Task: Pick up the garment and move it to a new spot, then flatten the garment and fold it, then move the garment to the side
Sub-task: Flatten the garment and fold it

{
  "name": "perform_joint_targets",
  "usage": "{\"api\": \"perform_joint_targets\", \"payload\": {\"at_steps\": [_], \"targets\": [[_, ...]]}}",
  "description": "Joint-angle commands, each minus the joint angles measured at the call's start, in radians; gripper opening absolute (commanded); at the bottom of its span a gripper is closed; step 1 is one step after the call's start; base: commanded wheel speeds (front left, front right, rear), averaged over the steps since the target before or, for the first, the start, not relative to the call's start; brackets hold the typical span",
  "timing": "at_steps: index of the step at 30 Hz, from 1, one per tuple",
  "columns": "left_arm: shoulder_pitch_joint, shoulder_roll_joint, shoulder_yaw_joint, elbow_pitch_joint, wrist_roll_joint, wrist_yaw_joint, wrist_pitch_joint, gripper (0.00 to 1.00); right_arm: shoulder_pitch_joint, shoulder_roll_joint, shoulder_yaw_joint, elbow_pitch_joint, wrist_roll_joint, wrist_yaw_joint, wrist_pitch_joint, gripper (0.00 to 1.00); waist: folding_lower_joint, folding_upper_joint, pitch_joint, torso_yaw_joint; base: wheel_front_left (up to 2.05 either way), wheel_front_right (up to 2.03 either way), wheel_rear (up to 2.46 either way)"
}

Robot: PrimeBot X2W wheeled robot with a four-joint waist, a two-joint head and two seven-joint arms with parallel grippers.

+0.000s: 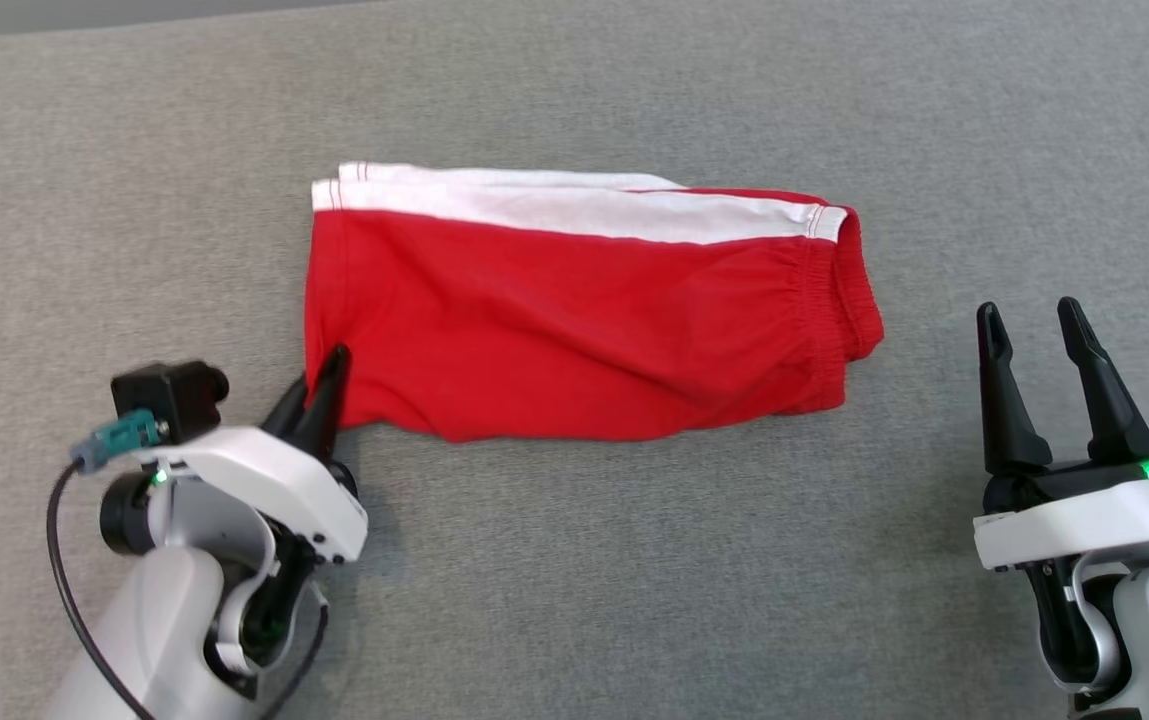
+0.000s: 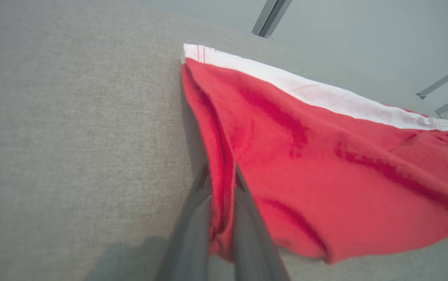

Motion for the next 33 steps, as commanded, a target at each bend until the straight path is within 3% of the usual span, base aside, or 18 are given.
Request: {"api": "perform_joint_targets", "payload": {"at_steps": [1, 4, 5, 6, 11, 16, 24, 33], "targets": [[0.014, 0.001, 0.007, -0.011, -0.003, 0.008, -0.006, 0.00, 0.010, -0.008, -0.005, 0.000, -0.005, 0.000, 0.005, 1.00, 0.0000, 0.0000, -0.008, 0.014, 0.00, 0.00, 0.00], [0.076, -0.013, 0.006, -0.069, -0.023, 0.027, -0.007, 0.00, 0.011, -0.016, -0.007, -0.001, -0.006, 0.000, 0.017, 1.00, 0.0000, 0.0000, -0.017, 0.032, 0.00, 0.00, 0.00], [0.083, -0.018, 0.010, -0.077, -0.026, 0.033, -0.014, 0.17, 0.009, -0.017, -0.007, -0.002, -0.007, 0.000, 0.022, 1.00, 0.0000, 0.0000, -0.018, 0.034, 0.00, 0.00, 0.00], [0.087, -0.023, 0.013, -0.083, -0.027, 0.035, -0.023, 1.00, 0.008, -0.018, -0.007, -0.003, -0.008, 0.000, 0.025, 1.00, 0.0000, 0.0000, -0.019, 0.035, 0.00, 0.00, 0.00], [0.080, -0.035, 0.054, -0.118, 0.039, 0.071, -0.193, 1.00, -0.001, -0.017, -0.010, -0.013, -0.016, 0.000, 0.034, 1.00, 0.0000, 0.0000, -0.028, 0.033, 0.00, 0.00, 0.00], [0.060, -0.010, 0.072, -0.167, 0.160, 0.113, -0.329, 1.00, 0.007, -0.013, -0.019, -0.029, -0.036, 0.000, 0.040, 1.00, 0.0000, 0.0000, -0.049, 0.034, 0.00, 0.00, 0.00], [0.115, 0.021, 0.099, -0.287, 0.329, 0.132, -0.359, 1.00, 0.034, 0.003, -0.030, -0.052, -0.064, 0.000, 0.054, 1.00, 0.0000, 0.0000, -0.088, 0.041, 0.00, 0.00, 0.00], [0.178, 0.016, 0.119, -0.262, 0.374, 0.106, -0.360, 1.00, 0.056, 0.011, -0.035, -0.060, -0.082, 0.000, 0.076, 1.00, 0.0000, 0.0000, -0.108, 0.048, 0.00, 0.00, 0.00]]}}
